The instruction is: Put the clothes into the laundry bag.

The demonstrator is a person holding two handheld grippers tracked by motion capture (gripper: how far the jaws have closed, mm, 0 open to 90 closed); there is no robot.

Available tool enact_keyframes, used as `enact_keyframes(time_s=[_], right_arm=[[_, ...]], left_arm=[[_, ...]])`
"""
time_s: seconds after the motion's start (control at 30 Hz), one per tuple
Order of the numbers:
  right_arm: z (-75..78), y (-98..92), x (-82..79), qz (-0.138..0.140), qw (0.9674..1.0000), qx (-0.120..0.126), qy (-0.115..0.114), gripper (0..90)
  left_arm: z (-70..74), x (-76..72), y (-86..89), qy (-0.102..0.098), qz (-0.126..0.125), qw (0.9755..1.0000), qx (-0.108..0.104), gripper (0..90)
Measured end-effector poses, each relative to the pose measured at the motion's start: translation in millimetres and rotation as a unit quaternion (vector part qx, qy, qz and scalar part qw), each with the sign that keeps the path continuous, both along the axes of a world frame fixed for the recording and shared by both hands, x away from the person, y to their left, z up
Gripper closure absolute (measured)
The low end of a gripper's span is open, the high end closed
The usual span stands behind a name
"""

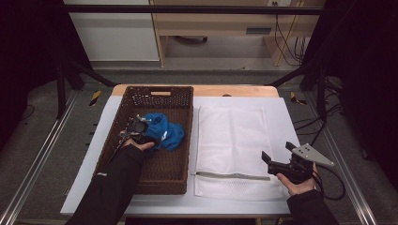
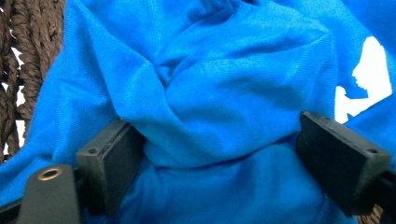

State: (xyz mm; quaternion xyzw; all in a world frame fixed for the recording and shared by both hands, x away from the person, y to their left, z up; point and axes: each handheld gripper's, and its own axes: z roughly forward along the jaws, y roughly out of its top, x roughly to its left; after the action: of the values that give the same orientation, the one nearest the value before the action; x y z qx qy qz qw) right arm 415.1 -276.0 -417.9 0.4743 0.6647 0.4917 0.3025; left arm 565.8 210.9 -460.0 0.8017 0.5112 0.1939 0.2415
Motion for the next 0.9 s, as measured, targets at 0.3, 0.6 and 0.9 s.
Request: enact_keyframes(time_s=[0.3, 0.6, 0.9], right_arm=[[-0.2, 0.8, 0.0, 0.002, 1.0, 0.003, 0.0, 3.0], [-0.8, 1.1, 0.4, 0.004, 1.0, 0.001, 0.001, 3.1], [-1.1, 1.2, 0.5, 0.003, 1.0, 0.003, 0.003, 3.3]], left_arm=[[2.1, -1.0, -0.9, 0.01, 0.007, 0.9999, 0.001, 25.2], [3.6, -2.5, -0.8, 0.012, 0.008, 0.9999, 0.001, 30.4], [13.4, -5.9, 0.3, 0.04, 0.008, 0.9991, -0.003, 61.6]])
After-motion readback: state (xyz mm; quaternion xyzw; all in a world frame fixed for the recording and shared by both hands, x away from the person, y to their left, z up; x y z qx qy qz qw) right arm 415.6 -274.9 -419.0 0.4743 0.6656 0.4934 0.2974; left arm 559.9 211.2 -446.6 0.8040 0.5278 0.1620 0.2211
